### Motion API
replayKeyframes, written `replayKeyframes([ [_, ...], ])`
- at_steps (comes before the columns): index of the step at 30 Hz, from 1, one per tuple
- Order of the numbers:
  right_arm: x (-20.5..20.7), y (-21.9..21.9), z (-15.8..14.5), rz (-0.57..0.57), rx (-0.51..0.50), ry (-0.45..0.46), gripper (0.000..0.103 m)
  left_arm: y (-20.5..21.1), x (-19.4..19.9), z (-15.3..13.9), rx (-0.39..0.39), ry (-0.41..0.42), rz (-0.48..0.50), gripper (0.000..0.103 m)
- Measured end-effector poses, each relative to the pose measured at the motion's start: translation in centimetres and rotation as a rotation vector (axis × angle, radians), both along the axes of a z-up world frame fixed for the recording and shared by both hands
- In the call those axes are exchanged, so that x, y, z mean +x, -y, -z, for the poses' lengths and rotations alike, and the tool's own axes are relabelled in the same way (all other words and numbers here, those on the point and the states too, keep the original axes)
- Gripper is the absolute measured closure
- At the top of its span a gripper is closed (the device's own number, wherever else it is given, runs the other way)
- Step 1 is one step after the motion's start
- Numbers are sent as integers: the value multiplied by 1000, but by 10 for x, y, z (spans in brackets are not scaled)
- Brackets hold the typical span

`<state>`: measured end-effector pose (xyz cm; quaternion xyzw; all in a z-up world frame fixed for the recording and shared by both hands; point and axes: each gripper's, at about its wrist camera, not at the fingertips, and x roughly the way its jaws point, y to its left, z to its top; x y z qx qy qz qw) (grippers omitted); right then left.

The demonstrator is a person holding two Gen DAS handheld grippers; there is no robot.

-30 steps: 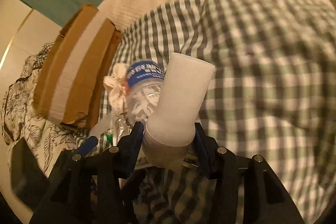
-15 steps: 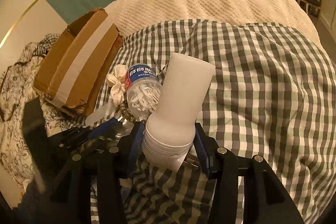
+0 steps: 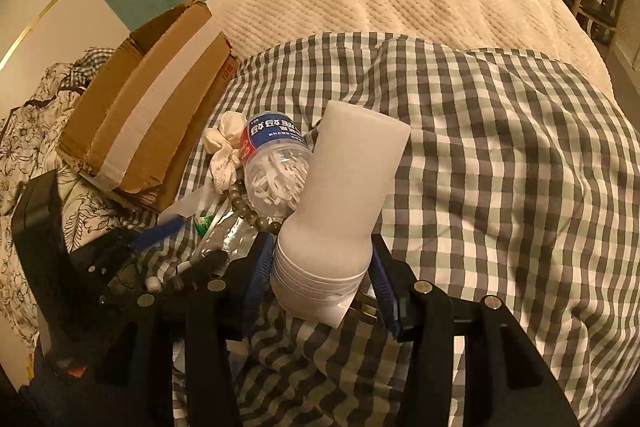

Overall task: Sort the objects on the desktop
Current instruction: 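Grasp the silver foil blister pack with the left gripper while the right holds the cylinder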

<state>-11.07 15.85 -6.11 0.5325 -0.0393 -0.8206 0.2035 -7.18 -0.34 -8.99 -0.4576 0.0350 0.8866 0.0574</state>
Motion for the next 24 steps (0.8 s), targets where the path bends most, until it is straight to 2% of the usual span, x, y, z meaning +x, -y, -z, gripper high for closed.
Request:
replayKeyframes([
  [3,0,-1,1,1,4,2,56,-18,-5,-2,-83,-18,41,9],
  [7,-1,-3,0,6,11,-3,56,-41,-18,16,-254,-9,51,8],
  [10,-2,-5,1,13,8,-1,56,-44,-22,32,-280,20,71,8],
  [13,-3,-4,1,11,20,-5,56,-34,-25,37,-236,58,55,9],
  [14,-3,-3,1,9,25,-7,56,-28,-23,36,-202,65,51,16],
  [15,-3,-2,1,5,31,-9,56,-23,-23,35,-158,82,51,28],
  [17,-3,0,2,-2,36,-9,56,-14,-27,35,-89,121,43,39],
  [20,-2,2,2,-6,36,-9,56,0,-22,34,-46,138,33,44],
  [24,-1,0,0,-3,32,-12,56,11,-17,29,-32,152,18,44],
])
